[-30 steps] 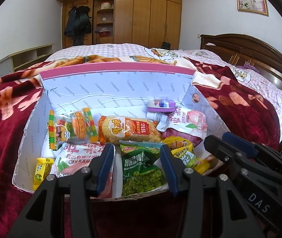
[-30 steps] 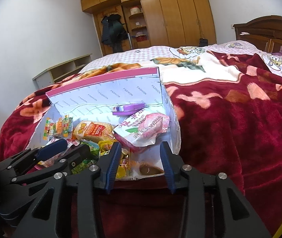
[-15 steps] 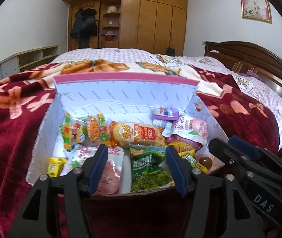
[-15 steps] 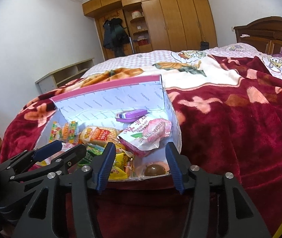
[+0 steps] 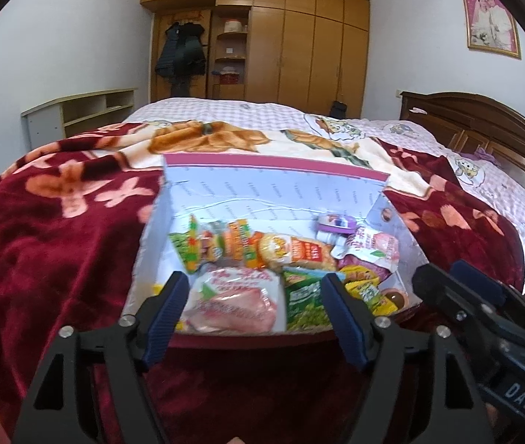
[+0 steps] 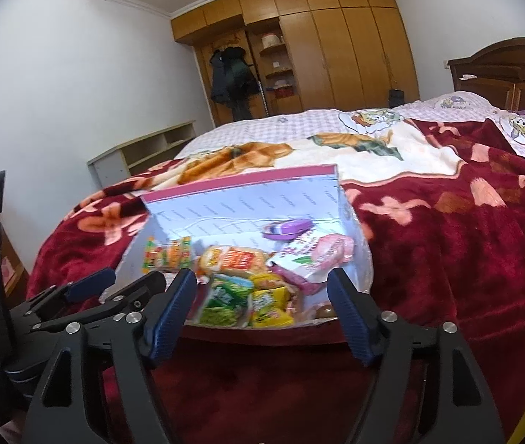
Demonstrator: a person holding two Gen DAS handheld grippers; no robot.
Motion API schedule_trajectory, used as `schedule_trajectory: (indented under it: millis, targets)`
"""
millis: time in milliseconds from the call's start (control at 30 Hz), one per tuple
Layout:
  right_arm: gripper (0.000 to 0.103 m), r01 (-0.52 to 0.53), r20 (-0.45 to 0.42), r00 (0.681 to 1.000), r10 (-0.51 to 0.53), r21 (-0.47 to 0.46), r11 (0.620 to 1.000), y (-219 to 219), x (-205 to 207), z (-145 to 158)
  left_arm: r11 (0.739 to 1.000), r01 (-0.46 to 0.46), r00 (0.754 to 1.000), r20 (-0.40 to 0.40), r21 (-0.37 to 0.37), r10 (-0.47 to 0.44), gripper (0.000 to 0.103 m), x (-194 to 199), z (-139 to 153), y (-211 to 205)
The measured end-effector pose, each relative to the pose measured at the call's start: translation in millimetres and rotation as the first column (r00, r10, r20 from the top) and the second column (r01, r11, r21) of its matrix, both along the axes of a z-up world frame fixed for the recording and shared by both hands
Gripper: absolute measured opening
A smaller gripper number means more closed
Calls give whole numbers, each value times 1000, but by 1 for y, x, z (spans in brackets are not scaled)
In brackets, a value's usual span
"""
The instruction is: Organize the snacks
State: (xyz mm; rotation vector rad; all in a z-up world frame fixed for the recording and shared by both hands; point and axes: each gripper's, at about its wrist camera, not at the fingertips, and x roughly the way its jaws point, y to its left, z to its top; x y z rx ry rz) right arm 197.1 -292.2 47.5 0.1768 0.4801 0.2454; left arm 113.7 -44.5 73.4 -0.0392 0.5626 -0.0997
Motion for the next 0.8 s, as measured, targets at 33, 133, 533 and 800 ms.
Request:
schedule_trajectory:
  millis: [33,133,533,800]
  targets:
    - [76,-3,3,1000,3,0,1000,2,-3,0,1000,-11,1000,3,4,11,86,-3,0,2]
    - [81,-7,-2,1000,7,6,1000,6,-12,0,999,-46,999,11,27,46,94,-14,-1,9]
    - [83,-17,-28,999,16,-27,999,17,-36,-21,997,-63,996,-54,43,65,95,-33,-24,18]
    - [83,3,-85,996,-5,-23,1000,14,-34,-45,996,-55,992,-105,68,62,95,-28,-42,14]
